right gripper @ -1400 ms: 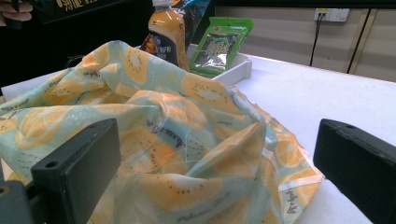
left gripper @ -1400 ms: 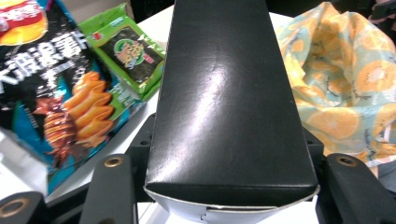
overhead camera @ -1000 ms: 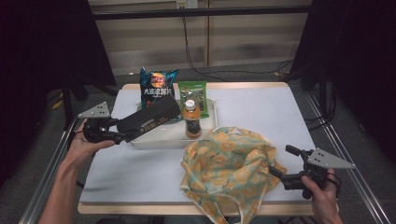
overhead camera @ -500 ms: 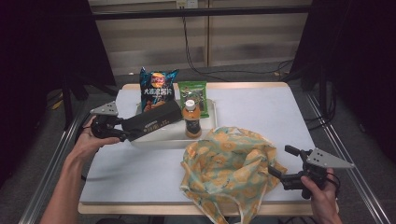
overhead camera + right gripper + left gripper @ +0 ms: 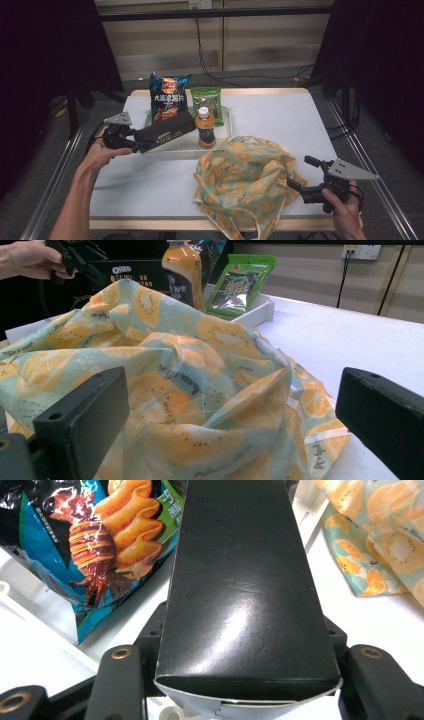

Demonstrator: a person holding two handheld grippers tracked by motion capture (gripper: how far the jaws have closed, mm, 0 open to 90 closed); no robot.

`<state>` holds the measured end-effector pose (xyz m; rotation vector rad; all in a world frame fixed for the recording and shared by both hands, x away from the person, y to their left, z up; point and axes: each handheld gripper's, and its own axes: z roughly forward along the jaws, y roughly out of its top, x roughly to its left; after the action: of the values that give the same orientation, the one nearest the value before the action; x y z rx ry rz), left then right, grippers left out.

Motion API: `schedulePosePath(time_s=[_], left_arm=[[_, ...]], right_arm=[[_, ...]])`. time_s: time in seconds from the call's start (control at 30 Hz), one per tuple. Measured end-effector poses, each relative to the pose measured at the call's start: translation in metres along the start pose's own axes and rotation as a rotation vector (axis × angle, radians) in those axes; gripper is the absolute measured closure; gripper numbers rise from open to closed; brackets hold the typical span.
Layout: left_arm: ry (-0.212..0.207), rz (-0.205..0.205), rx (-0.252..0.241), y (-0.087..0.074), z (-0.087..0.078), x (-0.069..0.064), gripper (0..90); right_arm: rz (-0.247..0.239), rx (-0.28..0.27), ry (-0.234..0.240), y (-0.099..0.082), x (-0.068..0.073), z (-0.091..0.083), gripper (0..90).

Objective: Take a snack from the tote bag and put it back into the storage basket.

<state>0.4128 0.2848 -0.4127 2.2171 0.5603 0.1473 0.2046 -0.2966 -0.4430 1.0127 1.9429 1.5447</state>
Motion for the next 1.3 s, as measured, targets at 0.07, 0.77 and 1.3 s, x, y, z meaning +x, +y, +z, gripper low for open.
schedulePosePath(time_s=[0.07,0.77,1.3], left_arm=[[0.005,-0.011,-0.006,-0.003,0.003,0.002,43.1],[-0.021,-0.011,0.068,-0.005,0.03,0.01,42.5],[0.019,-0.051,0.068,-0.003,0.036,0.015,38.4]], right_arm=[[0.002,0.003,-0.008,0.0,0.0,0.0,0.4],[-0.001,0.016,0.004,-0.002,0.0,0.002,0.5],[-0.005,0.022,0.008,-0.003,0.001,0.003,0.4]])
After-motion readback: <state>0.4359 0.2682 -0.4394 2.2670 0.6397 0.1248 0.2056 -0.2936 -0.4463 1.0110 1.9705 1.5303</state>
